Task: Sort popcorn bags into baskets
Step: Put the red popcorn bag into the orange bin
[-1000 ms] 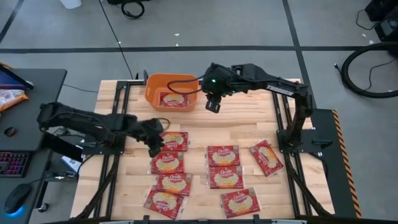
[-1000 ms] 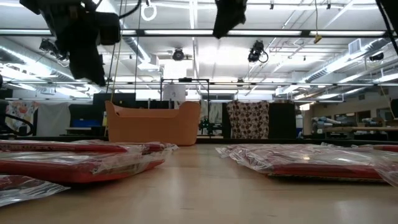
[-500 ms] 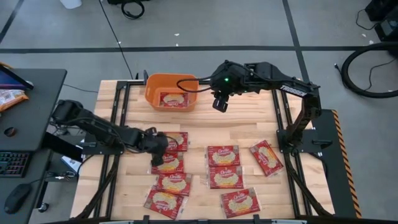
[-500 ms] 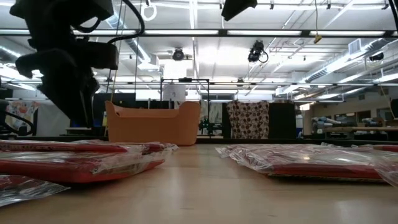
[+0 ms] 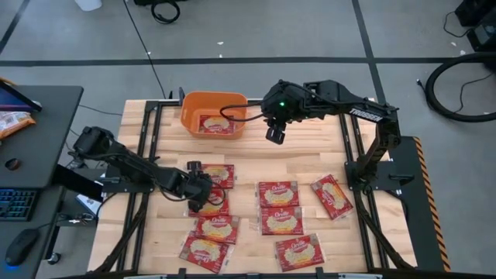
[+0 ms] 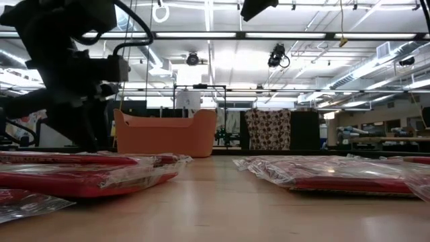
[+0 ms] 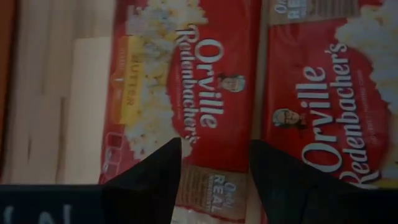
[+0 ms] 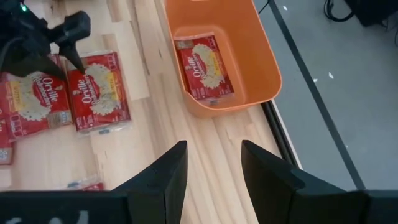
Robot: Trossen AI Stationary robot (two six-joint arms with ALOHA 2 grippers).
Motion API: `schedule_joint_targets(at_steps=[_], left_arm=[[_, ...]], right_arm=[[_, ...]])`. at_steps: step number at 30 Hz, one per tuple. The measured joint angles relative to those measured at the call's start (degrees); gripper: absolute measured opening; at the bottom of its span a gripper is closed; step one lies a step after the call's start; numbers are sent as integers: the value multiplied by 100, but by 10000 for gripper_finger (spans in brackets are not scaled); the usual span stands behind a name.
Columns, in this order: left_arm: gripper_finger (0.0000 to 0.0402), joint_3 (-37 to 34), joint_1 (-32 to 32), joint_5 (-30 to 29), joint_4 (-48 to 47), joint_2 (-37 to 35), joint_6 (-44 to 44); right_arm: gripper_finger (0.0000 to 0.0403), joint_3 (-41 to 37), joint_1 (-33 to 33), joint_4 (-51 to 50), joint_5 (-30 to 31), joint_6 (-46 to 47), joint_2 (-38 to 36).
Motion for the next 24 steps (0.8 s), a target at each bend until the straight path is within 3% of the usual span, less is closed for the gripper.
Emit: schedule_joint_targets(at_steps=[13,17,24], left_arm=[[185,26,0,14,106,520,167],[142,24,0,21,104,549,166],[26,15,13,27,81,547,18]], right_arm=[[155,0,0,38,-1,48,0],[155,0,9,39,-2,44,0],[155,0,11,37,-4,35,2]])
